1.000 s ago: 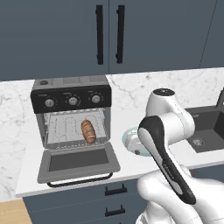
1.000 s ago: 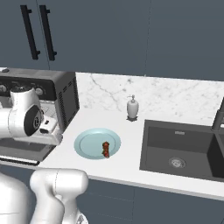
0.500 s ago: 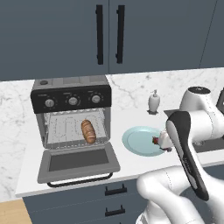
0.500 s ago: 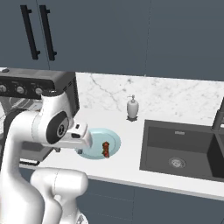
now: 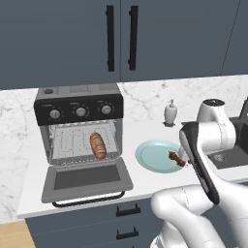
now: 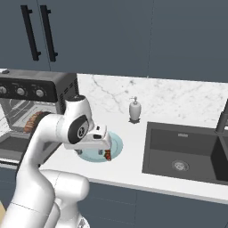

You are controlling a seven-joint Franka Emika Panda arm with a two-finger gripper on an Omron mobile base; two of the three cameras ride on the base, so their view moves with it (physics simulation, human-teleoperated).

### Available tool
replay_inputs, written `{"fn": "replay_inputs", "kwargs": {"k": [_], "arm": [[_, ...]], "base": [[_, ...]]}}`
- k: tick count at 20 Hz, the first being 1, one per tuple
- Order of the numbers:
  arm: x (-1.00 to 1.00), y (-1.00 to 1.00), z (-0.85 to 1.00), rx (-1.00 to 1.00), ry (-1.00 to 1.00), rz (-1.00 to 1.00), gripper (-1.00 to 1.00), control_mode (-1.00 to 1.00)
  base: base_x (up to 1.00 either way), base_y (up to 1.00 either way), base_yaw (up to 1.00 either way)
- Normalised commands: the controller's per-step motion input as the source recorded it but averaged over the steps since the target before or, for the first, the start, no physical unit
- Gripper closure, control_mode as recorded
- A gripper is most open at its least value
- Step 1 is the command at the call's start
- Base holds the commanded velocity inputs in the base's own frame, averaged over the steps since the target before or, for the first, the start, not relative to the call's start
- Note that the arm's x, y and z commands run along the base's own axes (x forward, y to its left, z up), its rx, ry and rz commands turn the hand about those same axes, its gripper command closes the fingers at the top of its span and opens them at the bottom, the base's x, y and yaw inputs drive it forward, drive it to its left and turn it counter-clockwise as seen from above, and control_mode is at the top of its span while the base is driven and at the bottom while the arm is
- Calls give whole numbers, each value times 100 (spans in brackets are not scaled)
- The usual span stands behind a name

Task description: Pick up the kebab skewer and baguette bread, and place them inside the toaster oven. Close the toaster oven door and start by setting the timer.

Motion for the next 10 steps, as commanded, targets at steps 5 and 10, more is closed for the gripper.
{"fn": "replay_inputs", "kwargs": {"k": [5,10], "arm": [[22,-5,-43,-4,2,0,-100,-100],[40,0,-39,0,3,3,-100,-100]], "base": [[0,0,0],[0,0,0]]}}
